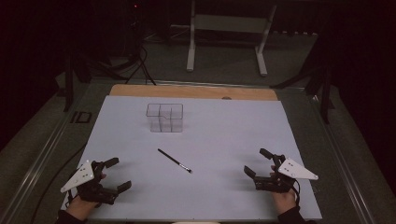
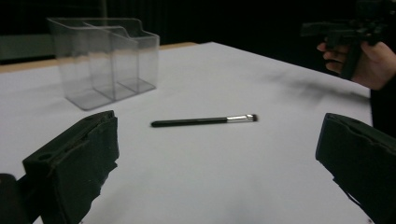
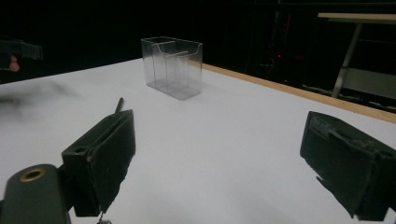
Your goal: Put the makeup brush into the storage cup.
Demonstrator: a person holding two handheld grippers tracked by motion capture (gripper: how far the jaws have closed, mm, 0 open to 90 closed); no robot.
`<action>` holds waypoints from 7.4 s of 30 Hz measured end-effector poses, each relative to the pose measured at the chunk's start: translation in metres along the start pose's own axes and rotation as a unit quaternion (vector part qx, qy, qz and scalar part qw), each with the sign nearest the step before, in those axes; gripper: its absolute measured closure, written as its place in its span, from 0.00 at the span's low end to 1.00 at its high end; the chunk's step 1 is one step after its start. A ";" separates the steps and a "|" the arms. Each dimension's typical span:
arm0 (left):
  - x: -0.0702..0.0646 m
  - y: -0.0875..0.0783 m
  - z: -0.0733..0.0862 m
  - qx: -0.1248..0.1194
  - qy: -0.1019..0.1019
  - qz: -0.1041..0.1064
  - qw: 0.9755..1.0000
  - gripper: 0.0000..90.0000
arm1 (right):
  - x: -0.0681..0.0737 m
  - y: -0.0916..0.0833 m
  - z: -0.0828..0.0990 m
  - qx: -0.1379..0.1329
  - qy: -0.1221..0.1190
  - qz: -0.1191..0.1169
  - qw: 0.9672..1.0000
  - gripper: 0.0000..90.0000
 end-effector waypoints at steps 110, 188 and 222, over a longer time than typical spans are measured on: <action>-0.001 0.203 -0.071 0.410 0.383 0.257 0.787 0.61 | -0.003 0.000 0.001 0.003 0.022 -0.014 1.000 0.12; -0.008 0.180 -0.129 0.340 0.270 0.196 0.879 0.95 | -0.006 -0.003 0.002 0.006 0.028 0.002 1.000 0.12; -0.005 0.142 -0.163 0.170 0.179 0.042 0.968 0.95 | -0.006 -0.002 0.002 0.005 0.026 -0.002 1.000 0.12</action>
Point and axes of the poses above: each handheld gripper's, and its own axes: y roughly forward along the jaws, z roughly out of its underside, x roughly to its left, the point moved 3 cm from there along y, roughly forward along the jaws, and after that the axes turned 2 degrees about -y, right-handed, at the moved point
